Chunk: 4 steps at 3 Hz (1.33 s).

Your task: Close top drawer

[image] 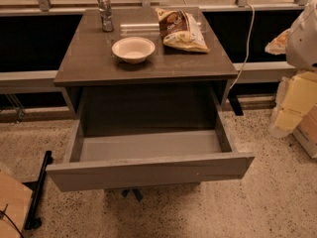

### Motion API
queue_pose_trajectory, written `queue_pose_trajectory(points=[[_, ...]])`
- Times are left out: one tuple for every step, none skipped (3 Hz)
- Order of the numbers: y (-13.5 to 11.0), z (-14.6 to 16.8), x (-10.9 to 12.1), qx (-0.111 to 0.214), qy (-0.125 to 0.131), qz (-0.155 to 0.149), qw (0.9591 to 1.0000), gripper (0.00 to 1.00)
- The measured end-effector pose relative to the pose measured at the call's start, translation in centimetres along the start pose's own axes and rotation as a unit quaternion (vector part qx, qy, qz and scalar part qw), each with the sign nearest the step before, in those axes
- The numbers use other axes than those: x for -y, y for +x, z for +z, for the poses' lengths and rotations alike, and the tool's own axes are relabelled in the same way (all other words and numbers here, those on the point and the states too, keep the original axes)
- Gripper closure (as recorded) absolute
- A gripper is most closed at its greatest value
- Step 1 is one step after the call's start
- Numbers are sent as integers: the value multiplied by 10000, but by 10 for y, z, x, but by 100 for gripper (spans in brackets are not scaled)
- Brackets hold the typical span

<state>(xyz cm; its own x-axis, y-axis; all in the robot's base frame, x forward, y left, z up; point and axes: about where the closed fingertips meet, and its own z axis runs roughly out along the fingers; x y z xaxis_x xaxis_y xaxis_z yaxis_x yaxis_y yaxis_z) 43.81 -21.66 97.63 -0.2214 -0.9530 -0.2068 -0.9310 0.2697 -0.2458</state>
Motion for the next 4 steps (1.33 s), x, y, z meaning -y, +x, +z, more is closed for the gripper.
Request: queue_pose_trajectory(points=[[0, 0, 0, 0, 0, 0, 10000, 0], [-1, -2, 1, 13, 46, -4, 10000, 15], [-2, 21, -7, 114, -148, -23, 9998, 38], [-6, 59, -25, 181, -539, -100, 9983, 62]])
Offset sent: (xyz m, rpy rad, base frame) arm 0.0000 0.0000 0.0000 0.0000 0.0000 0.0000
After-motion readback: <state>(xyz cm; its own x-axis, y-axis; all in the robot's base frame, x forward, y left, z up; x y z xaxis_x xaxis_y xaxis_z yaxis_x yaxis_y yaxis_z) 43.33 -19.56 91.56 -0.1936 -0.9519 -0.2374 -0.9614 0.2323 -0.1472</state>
